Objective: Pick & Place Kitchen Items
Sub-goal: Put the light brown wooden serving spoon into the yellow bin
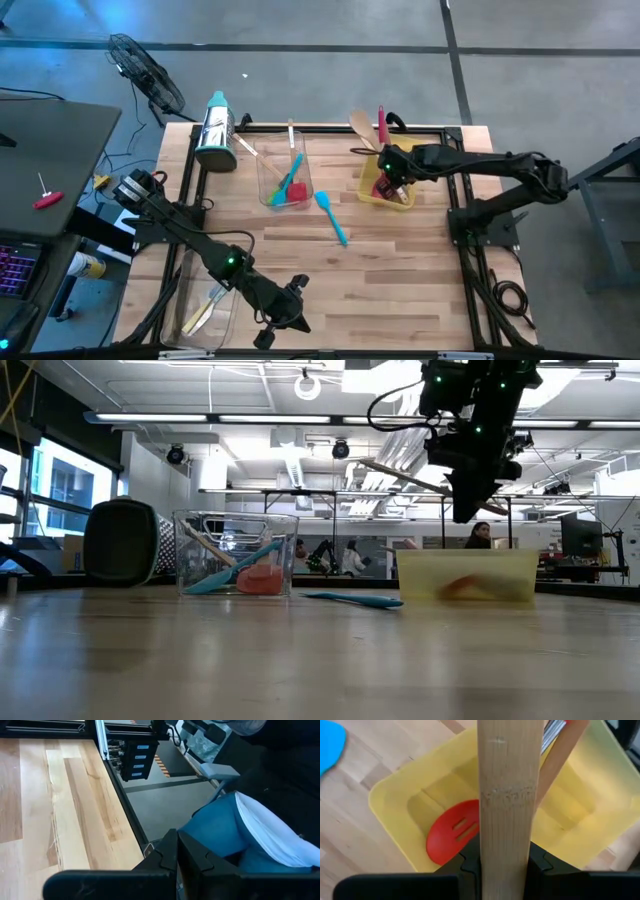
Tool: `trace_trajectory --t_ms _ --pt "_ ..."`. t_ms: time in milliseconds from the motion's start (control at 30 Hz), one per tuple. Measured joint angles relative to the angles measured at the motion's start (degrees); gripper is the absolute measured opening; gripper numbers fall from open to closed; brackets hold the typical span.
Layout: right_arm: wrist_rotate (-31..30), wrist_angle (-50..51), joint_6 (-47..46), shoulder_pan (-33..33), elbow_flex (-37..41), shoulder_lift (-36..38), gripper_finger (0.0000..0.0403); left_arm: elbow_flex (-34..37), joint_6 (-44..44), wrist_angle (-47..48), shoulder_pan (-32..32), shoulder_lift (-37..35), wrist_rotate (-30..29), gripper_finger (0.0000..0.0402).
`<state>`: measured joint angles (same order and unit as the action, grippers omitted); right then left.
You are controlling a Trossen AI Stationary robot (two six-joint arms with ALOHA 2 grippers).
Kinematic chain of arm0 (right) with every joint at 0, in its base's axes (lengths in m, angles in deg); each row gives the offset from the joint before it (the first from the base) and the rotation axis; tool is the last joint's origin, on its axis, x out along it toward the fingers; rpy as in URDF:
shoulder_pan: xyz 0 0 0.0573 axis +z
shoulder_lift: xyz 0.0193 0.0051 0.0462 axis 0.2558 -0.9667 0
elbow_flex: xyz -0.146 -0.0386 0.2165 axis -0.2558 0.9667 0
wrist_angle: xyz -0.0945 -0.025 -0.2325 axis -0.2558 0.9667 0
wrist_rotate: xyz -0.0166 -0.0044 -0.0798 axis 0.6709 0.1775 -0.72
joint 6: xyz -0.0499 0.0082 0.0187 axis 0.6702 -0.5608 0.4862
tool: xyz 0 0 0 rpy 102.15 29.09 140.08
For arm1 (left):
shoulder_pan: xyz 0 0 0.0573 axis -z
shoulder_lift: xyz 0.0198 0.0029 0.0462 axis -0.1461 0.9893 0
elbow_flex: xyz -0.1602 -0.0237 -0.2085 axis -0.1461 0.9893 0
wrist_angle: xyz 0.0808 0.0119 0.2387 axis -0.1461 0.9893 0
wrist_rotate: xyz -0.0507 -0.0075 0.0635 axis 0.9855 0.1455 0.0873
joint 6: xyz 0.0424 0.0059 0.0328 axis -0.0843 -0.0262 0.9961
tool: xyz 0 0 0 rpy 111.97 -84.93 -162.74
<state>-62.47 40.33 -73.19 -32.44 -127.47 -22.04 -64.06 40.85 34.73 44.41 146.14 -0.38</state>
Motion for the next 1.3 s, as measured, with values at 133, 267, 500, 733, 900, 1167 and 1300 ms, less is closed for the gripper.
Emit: trace_trajectory --t_ms 133,267,500,733,900,1167,1300 --pt "1.84 -1.31 0.19 -0.75 1.65 -0.23 0.0066 0.0 0.02 0.0 0.0 0.0 0.0 0.0001" --pt "2.09 -3.22 0.23 -1.01 4.82 -0.29 0.0066 0.0 0.01 0.0 0.0 0.0 0.0 0.0001" --pt "4.32 -6.45 1.58 -2.85 8.72 -0.31 0.0066 0.0 0.02 0.0 0.0 0.0 0.0 0.0001" --pt "5.27 -11.79 3.23 -3.35 10.31 -0.31 0.0066 0.0 0.0 0.0 0.0 0.0 0.0 0.0001" --pt "6.68 -12.75 3.21 -3.92 12.27 -0.31 0.0066 0.0 0.0 0.0 0.0 0.0 0.0 0.0001" --pt "9.6 -12.83 2.97 -5.55 13.87 -0.31 0.0066 0.0 0.0 0.0 0.0 0.0 0.02 0.0001" --pt "11.52 -13.2 2.64 -5.8 14.58 -0.31 0.0066 0.0 0.02 0.0 0.0 0.0 0.01 0.0001"
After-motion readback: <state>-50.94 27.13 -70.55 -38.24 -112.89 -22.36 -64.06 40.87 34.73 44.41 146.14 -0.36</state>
